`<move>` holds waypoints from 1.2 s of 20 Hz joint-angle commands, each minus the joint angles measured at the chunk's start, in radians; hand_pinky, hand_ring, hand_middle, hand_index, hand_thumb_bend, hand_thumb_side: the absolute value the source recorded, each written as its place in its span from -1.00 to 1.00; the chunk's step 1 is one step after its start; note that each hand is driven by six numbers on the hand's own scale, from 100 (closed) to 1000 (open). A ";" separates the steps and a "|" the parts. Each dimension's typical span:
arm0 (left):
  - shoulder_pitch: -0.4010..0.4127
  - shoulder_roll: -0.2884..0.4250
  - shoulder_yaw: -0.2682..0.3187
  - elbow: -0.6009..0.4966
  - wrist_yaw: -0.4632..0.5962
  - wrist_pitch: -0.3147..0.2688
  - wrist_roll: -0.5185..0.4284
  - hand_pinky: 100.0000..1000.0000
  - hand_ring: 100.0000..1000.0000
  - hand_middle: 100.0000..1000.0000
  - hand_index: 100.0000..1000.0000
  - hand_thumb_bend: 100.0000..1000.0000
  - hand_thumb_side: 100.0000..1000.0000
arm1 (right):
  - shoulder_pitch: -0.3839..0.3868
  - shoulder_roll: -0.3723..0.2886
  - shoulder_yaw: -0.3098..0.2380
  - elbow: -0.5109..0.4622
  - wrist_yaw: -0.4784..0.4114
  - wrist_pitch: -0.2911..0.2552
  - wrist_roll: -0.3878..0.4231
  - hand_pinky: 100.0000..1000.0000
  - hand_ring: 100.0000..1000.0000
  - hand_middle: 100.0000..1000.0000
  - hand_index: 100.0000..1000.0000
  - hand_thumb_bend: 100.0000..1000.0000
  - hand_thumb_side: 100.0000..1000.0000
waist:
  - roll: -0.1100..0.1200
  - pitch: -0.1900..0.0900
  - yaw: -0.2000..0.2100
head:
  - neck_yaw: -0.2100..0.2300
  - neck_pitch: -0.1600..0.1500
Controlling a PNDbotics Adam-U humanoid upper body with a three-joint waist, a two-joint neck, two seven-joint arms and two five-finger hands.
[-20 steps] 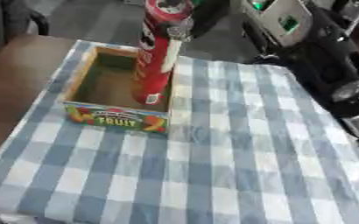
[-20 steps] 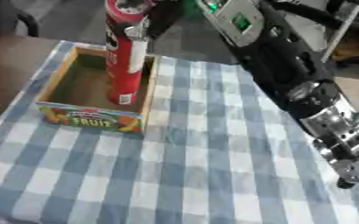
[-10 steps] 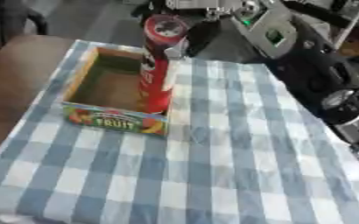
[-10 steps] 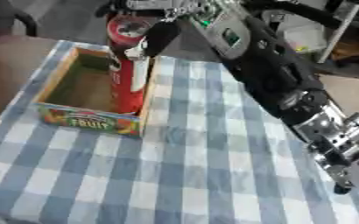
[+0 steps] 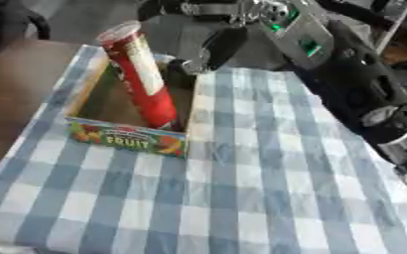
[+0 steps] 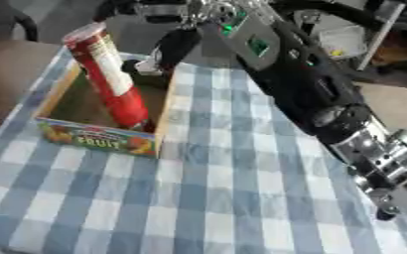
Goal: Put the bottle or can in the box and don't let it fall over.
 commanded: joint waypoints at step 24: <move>0.097 0.052 0.073 0.001 -0.038 0.000 0.070 0.25 -0.14 -0.17 0.22 -0.22 0.11 | 0.845 -0.059 -0.418 -0.468 -0.603 0.023 -0.614 0.35 0.31 0.57 0.86 -1.00 -0.23 | 0.032 -0.039 -0.355 | 0.254 0.071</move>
